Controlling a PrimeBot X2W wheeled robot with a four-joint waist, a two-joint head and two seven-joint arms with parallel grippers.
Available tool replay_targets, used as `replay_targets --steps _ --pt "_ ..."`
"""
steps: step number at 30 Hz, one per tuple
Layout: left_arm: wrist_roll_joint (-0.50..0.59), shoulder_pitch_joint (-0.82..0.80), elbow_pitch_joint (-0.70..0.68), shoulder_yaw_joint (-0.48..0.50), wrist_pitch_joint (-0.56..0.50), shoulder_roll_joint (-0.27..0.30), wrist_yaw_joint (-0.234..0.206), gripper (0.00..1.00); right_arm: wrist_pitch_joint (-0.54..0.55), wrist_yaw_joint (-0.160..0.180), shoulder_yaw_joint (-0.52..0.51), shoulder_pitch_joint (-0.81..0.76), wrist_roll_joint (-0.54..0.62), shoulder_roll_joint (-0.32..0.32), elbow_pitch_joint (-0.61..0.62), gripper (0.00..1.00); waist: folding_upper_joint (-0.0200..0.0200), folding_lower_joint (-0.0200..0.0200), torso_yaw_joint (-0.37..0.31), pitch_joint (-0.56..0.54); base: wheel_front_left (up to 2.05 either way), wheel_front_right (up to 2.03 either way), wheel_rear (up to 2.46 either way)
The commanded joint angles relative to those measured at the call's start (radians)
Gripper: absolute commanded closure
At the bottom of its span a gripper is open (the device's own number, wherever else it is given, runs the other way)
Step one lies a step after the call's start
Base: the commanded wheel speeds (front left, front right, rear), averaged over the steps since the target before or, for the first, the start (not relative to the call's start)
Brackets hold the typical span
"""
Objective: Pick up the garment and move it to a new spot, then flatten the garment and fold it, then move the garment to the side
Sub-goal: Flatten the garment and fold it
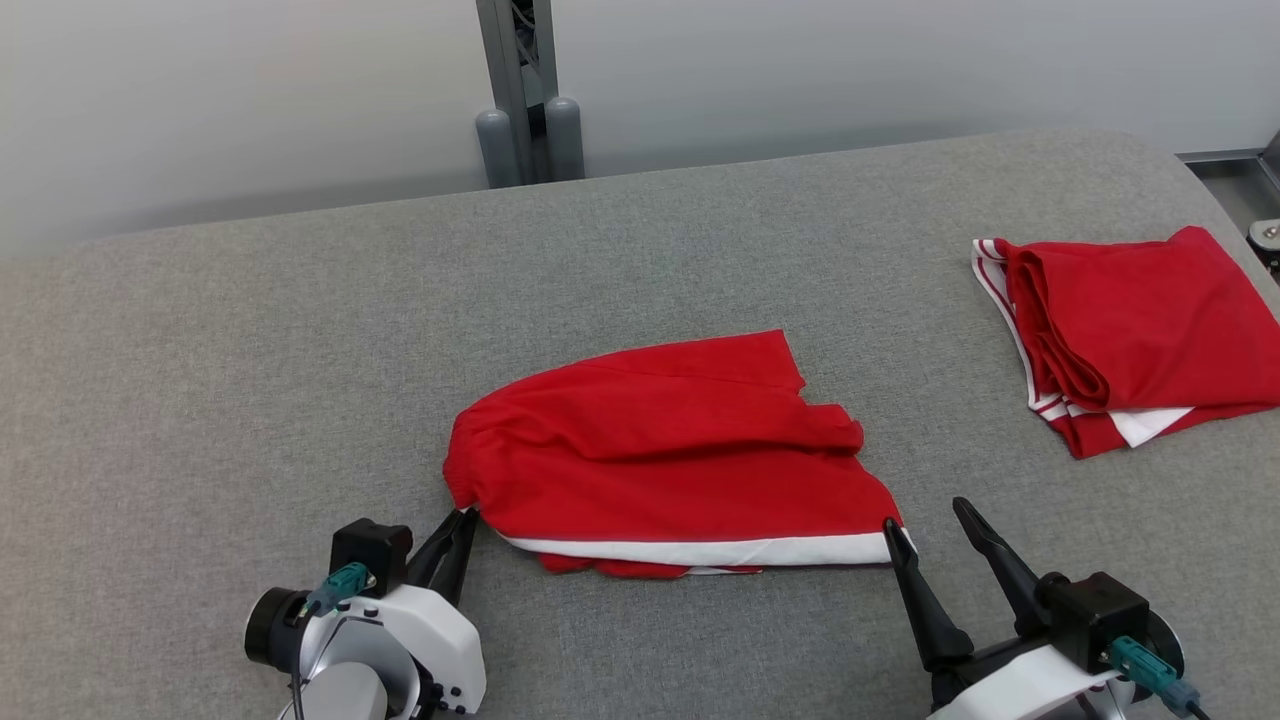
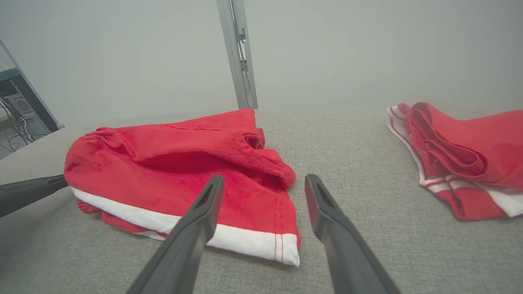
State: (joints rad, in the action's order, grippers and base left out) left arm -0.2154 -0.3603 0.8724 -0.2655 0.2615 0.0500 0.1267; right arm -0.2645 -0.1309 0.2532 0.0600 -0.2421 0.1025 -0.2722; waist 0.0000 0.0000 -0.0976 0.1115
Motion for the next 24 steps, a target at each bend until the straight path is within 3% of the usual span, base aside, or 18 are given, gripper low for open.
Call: replay_targets --steps 1,5,16,22,23,24 --pt "-0.006 -0.015 -0.004 0.001 0.003 0.006 0.003 1.00 -0.001 0.000 -0.001 0.007 -0.007 0.008 0.001 0.00 0.0000 0.0000 0.000 0.000 0.00 0.00 0.00" --pt "-0.006 0.000 -0.018 -0.001 0.003 0.005 0.004 1.00 -0.001 0.000 -0.002 -0.003 -0.007 0.015 -0.020 0.00 0.0000 0.0000 0.002 -0.002 0.00 0.00 0.00" --pt "0.019 0.119 -0.191 -0.002 0.003 0.021 0.003 1.00 -0.001 0.000 0.025 0.089 -0.080 -0.008 -0.288 0.00 0.0000 0.0000 0.039 -0.002 0.00 0.00 0.00" --pt "0.022 0.154 -0.237 -0.010 0.003 0.025 0.003 1.00 -0.001 0.000 0.022 0.125 -0.082 -0.014 -0.363 0.00 0.0000 0.0000 0.056 -0.008 0.00 0.00 0.00" --pt "0.023 0.156 -0.241 -0.011 0.003 0.025 0.003 1.00 -0.001 0.000 0.025 0.129 -0.080 -0.014 -0.371 0.18 0.0000 0.0000 0.057 -0.009 0.00 0.00 0.00" --pt "0.023 0.159 -0.243 -0.016 0.003 0.026 0.003 1.00 -0.001 0.000 0.029 0.133 -0.078 -0.015 -0.376 0.62 0.0000 0.0000 0.058 -0.010 0.00 0.00 0.00"
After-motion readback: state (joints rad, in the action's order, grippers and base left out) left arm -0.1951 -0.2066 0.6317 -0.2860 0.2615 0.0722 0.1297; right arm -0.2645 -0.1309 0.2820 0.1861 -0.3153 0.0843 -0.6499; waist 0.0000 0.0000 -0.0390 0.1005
